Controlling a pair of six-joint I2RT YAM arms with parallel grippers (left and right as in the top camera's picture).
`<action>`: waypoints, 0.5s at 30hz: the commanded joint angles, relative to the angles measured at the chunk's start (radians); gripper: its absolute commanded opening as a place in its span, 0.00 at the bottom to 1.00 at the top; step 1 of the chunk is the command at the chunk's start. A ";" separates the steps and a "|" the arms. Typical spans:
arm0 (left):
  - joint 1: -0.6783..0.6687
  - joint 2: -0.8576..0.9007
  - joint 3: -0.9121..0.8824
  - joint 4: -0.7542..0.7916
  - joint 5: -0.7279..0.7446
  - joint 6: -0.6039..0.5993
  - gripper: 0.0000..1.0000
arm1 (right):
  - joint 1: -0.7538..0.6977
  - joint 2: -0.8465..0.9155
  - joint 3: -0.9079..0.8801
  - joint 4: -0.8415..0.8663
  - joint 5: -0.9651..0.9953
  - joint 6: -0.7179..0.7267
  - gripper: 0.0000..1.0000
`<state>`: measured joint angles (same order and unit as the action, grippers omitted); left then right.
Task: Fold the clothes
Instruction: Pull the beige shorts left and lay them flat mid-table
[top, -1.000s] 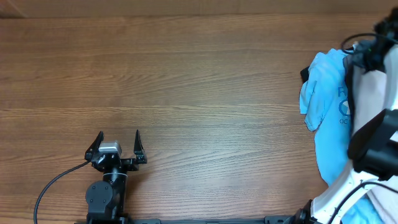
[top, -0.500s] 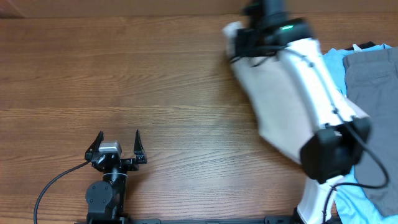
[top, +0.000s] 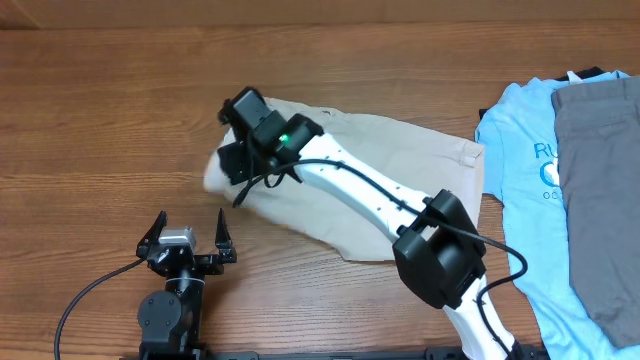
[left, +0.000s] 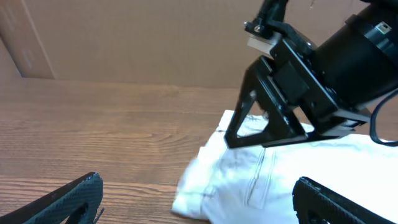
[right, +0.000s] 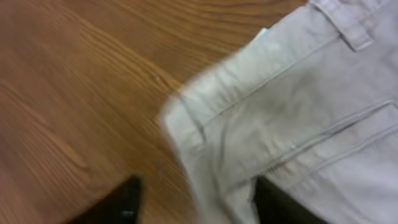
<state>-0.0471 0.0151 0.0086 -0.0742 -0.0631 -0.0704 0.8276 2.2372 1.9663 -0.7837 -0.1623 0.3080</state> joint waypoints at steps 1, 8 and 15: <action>-0.006 -0.010 -0.004 0.003 0.008 0.019 1.00 | -0.052 -0.073 0.054 -0.031 0.050 -0.028 0.73; -0.006 -0.010 -0.004 0.003 0.008 0.019 1.00 | -0.219 -0.253 0.131 -0.319 0.050 -0.023 0.85; -0.006 -0.010 -0.004 0.003 0.008 0.019 1.00 | -0.489 -0.348 0.130 -0.706 0.057 -0.024 0.99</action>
<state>-0.0475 0.0151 0.0086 -0.0742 -0.0631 -0.0704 0.4194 1.9068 2.0842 -1.4059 -0.1146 0.2859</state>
